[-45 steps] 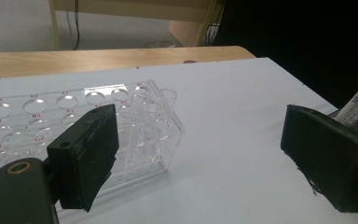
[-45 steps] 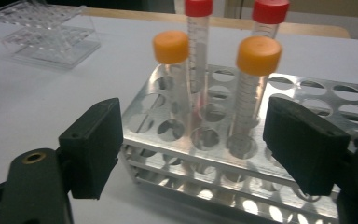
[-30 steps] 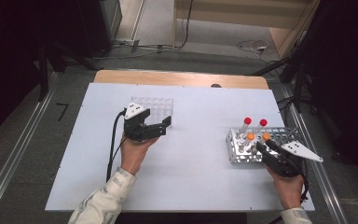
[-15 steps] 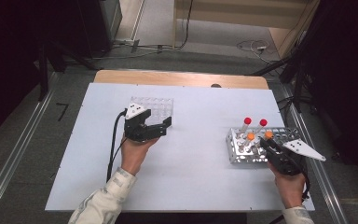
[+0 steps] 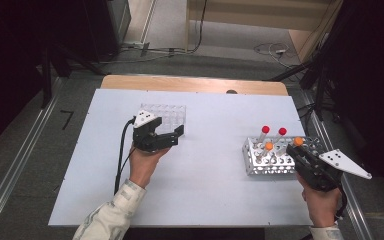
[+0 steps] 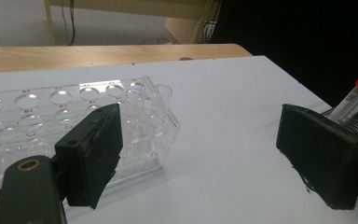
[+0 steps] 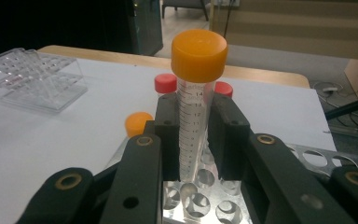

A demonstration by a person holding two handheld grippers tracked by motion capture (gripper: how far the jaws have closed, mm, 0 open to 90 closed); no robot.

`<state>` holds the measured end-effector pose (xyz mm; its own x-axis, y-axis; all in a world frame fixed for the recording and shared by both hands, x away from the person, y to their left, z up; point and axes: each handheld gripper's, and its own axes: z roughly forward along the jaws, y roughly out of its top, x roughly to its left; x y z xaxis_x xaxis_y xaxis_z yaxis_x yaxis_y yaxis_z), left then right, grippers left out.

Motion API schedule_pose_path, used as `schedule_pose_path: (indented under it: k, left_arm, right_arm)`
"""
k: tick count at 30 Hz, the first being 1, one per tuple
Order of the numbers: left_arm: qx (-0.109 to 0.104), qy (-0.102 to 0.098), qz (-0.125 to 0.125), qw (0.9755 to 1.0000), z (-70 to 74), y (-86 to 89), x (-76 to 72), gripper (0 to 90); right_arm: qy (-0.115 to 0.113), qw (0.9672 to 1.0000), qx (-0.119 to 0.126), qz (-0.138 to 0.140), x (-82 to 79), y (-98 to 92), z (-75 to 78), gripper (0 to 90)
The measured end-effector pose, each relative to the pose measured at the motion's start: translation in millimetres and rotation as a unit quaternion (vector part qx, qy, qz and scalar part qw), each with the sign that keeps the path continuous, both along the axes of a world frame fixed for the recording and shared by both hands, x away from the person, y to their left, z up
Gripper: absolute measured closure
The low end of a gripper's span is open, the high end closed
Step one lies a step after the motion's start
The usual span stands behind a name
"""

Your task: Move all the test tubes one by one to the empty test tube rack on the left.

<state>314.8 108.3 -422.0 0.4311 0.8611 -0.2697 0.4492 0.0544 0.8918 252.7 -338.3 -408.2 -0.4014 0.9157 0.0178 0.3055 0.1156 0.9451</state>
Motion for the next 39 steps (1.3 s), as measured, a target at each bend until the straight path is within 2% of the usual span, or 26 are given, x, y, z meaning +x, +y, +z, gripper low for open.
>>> schedule_pose_path:
  k: [10,18,39]
  left_arm:
    - [-0.002,-0.001,-0.002,1.0000,1.2,0.4,-1.2,15.2]
    - [-0.001,-0.001,-0.004,1.0000,1.5,0.1,-1.8,15.3]
    - [0.006,0.001,-0.016,0.9999,0.8,-4.7,-4.0,15.3]
  right_arm:
    - [0.006,0.9995,-0.003,0.030,-13.1,11.2,3.2,71.9]
    - [0.009,0.9978,-0.006,0.066,-16.6,31.7,2.3,71.9]
    - [0.035,0.9899,-0.030,0.134,9.7,96.1,-15.0,71.9]
